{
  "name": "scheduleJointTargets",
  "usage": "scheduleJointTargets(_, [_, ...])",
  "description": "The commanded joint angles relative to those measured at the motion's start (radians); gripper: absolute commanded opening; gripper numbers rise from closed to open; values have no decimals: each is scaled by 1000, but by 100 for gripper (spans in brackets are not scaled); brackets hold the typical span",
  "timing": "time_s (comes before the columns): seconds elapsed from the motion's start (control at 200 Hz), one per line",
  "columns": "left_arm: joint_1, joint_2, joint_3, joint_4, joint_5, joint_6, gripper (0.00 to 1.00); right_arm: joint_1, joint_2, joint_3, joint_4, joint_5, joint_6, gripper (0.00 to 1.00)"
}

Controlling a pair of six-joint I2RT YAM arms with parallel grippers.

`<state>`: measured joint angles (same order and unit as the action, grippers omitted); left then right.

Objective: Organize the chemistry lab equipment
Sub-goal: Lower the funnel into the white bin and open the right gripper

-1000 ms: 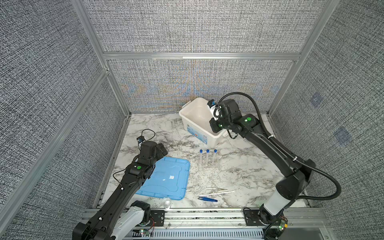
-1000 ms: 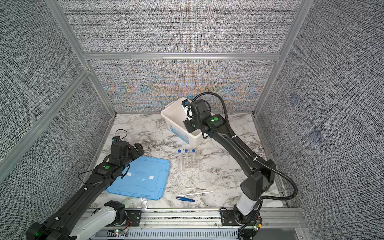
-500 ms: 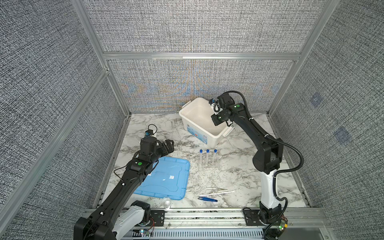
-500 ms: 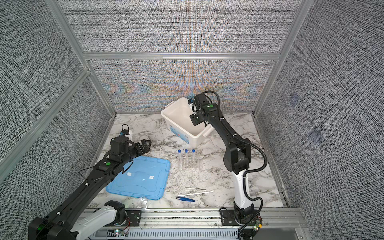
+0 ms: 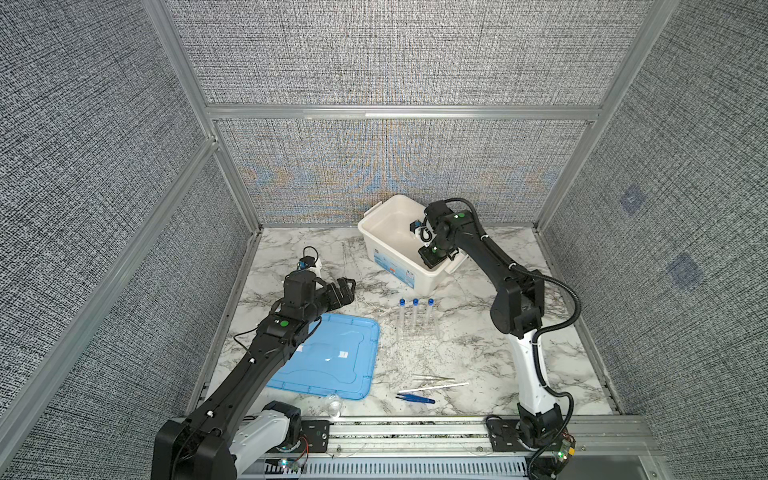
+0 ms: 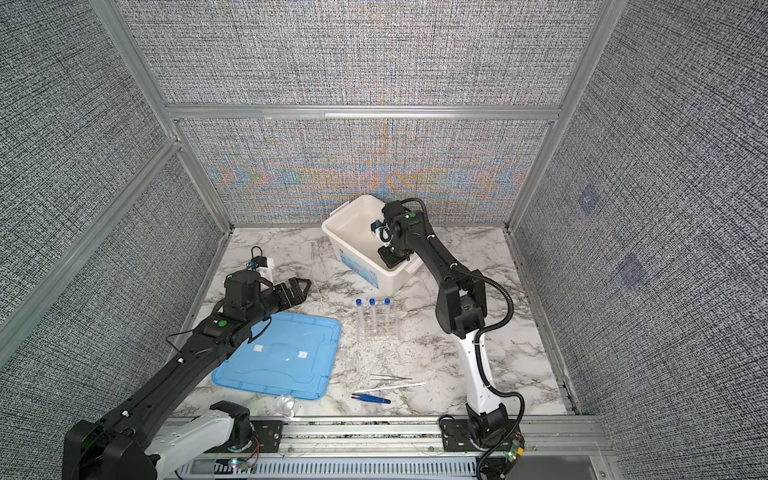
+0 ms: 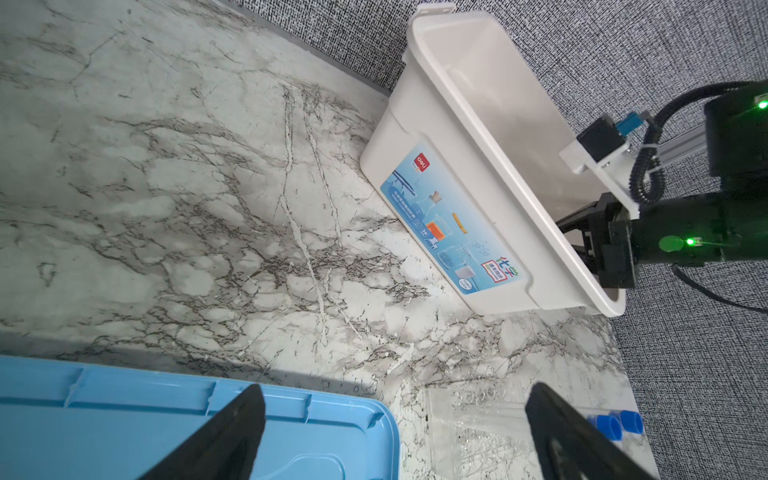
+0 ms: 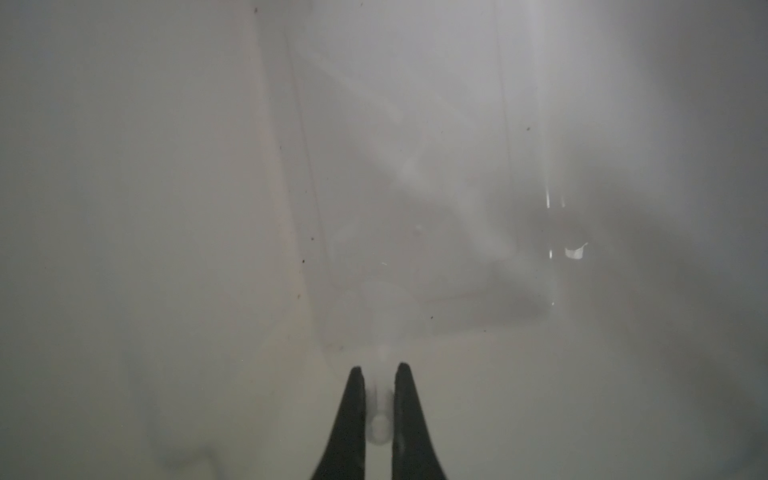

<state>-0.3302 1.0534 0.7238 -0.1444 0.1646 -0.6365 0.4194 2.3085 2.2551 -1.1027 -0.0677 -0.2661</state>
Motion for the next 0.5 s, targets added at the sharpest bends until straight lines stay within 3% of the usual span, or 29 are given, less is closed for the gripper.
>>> scheduleJointTargets(0.0, [1, 2, 0, 32, -3, -9, 99, -1, -12, -31, -33, 11, -25, 0])
scheduleJointTargets(0.35, [2, 44, 26, 28, -26, -38, 99, 0, -5, -62, 41, 14, 7, 6])
scheduleJointTargets(0.495, [1, 42, 25, 16, -76, -55, 99, -1, -22, -72, 47, 34, 38, 16])
